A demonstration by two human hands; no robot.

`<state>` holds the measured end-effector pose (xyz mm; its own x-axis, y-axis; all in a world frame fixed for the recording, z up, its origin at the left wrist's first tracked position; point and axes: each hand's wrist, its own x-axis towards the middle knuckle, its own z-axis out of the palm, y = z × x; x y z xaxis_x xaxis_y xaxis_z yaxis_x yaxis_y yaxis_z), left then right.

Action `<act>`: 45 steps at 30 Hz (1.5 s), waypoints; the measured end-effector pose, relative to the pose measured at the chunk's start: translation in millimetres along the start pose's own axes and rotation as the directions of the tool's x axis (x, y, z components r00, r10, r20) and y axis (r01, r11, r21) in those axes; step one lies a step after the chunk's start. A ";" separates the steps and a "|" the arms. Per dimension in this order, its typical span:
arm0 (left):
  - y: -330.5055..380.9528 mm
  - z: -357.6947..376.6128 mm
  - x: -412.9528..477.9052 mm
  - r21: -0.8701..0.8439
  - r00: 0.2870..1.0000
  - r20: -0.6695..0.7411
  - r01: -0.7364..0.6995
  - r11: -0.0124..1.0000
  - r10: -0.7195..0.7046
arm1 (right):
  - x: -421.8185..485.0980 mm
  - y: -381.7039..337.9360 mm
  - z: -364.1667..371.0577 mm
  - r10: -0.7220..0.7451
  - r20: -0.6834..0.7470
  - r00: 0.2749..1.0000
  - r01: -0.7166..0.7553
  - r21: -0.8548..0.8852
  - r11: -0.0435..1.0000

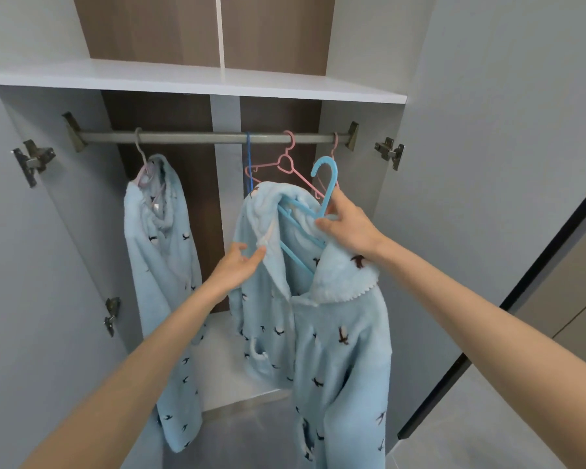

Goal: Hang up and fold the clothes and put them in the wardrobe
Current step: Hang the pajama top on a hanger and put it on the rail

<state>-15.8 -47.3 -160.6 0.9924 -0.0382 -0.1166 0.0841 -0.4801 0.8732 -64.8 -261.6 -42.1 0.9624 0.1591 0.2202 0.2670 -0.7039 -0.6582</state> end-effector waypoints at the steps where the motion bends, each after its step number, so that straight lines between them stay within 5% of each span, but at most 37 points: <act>1: 0.2 0.3 1.9 0.016 1.000 0.003 -0.005 1.000 0.005 | 3.0 -5.2 1.1 -0.008 0.003 1.000 0.008 0.016 1.000; 5: 6.9 5.1 11.1 0.115 0.988 -0.012 -0.149 0.982 0.151 | 15.5 -21.7 7.3 -0.013 -0.018 1.000 0.014 0.033 0.999; 11: 13.0 -0.2 26.9 -0.117 0.974 -0.202 -0.132 0.984 0.106 | 23.8 -28.0 15.8 -0.050 -0.004 0.999 0.050 -0.078 0.996; 15: 10.9 -33.5 43.8 -0.089 0.937 -0.332 -0.142 0.986 0.105 | 25.4 -27.0 18.3 -0.076 0.107 0.991 0.100 -0.240 0.966; 17: 8.1 -46.0 49.7 -0.044 0.941 -0.301 -0.174 0.984 0.153 | 27.5 -28.9 26.3 -0.091 0.140 0.986 0.122 -0.231 0.965; 23: -10.6 -52.7 46.5 0.044 0.991 0.092 -0.103 0.994 0.098 | 44.9 -35.6 57.6 -0.095 0.074 0.993 0.107 -0.165 0.981; 38: -19.5 -144.1 84.9 -0.112 0.987 -0.127 -0.114 0.987 0.100 | 162.9 -59.4 120.4 -0.125 0.003 0.992 0.125 -0.112 0.986; 40: -19.3 -154.7 94.9 0.014 0.960 -0.208 -0.191 0.982 0.189 | 188.6 -59.7 125.4 -0.124 0.008 0.992 0.124 -0.120 0.985; 45: -14.2 -189.1 125.4 0.412 0.737 -0.478 -0.292 0.863 0.477 | 253.2 -61.7 142.5 -0.160 0.033 0.987 0.163 -0.177 0.971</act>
<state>124.4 120.4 -98.2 0.8148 0.1615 0.5569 -0.2538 -0.7642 0.5929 169.5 -79.2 -48.3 0.9086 0.2923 0.2983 0.4070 -0.7798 -0.4756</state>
